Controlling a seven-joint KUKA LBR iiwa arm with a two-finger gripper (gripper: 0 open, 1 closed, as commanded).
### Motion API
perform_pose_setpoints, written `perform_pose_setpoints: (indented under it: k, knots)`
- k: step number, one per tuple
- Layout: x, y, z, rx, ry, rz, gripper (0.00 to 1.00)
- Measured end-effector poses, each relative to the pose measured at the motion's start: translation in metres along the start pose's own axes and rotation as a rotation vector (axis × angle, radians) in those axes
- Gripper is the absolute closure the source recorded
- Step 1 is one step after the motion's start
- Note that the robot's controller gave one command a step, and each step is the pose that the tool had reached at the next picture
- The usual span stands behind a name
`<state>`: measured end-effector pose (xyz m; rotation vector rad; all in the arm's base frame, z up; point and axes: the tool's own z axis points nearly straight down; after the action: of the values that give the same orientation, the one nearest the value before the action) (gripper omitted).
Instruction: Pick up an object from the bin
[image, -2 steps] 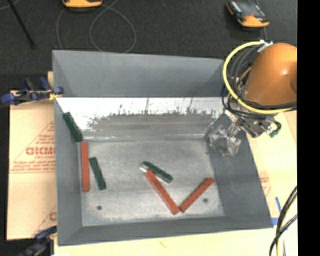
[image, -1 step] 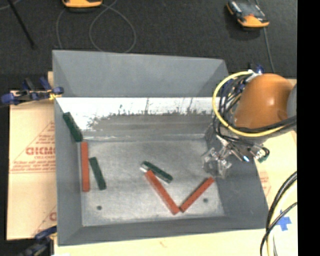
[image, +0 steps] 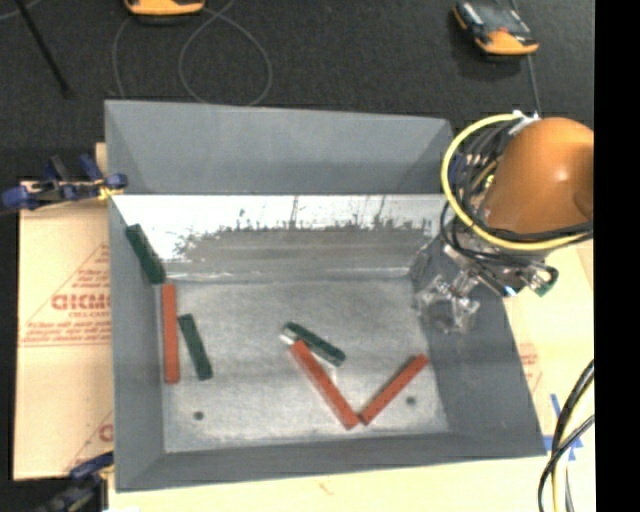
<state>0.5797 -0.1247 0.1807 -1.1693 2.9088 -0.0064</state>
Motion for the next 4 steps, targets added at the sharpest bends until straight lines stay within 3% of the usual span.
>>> perform_pose_setpoints:
  k: [1, 2, 3, 4]
  knots:
    - [0.032, 0.061, 0.02, -0.009, 0.005, 0.12, 1.0]
    - [0.042, 0.045, -0.039, 0.003, -0.001, 0.128, 1.0]
    - [0.069, 0.076, 0.038, -0.013, 0.008, 0.153, 1.0]
    - [0.067, 0.073, 0.034, -0.004, 0.003, 0.15, 0.0]
